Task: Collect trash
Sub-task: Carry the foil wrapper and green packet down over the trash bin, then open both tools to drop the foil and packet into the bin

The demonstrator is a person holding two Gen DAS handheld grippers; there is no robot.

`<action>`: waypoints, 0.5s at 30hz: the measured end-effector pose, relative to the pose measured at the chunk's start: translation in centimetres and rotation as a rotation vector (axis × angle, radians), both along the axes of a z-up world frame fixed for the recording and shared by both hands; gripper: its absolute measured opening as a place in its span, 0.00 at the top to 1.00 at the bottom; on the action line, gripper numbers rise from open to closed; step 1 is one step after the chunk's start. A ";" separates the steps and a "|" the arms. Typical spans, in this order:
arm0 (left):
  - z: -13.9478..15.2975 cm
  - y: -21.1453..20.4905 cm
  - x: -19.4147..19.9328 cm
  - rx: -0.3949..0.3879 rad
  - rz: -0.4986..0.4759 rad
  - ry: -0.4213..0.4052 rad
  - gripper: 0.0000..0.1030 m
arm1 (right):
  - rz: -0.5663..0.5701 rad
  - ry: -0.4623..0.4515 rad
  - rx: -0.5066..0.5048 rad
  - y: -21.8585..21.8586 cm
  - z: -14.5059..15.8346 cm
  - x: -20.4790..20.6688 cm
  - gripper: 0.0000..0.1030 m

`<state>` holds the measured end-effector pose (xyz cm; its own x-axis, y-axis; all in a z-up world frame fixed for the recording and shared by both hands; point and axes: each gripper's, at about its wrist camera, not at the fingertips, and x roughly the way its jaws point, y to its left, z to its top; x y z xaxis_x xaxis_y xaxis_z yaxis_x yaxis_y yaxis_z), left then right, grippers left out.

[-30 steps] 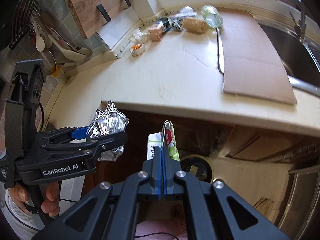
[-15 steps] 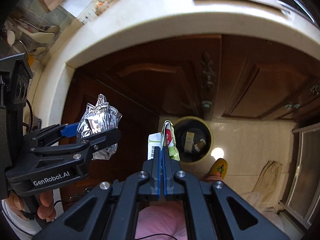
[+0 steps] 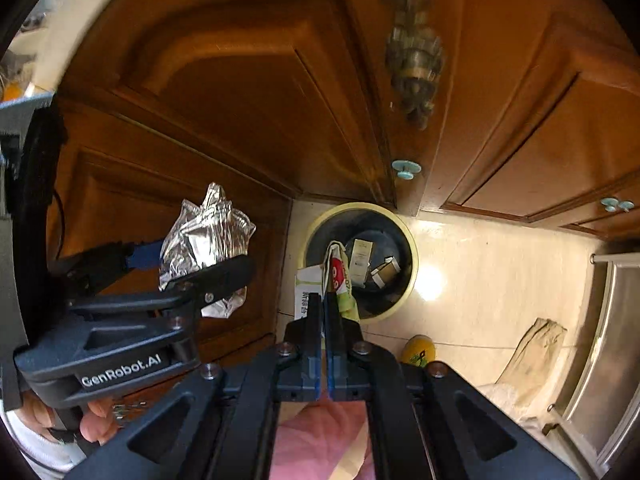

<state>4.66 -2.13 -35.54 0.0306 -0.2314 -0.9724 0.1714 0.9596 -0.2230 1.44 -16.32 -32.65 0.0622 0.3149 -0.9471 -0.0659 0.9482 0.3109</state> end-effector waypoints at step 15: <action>-6.1 1.2 -0.1 -0.008 0.028 0.076 0.18 | -0.004 0.057 0.037 -0.7 -7.5 1.3 0.92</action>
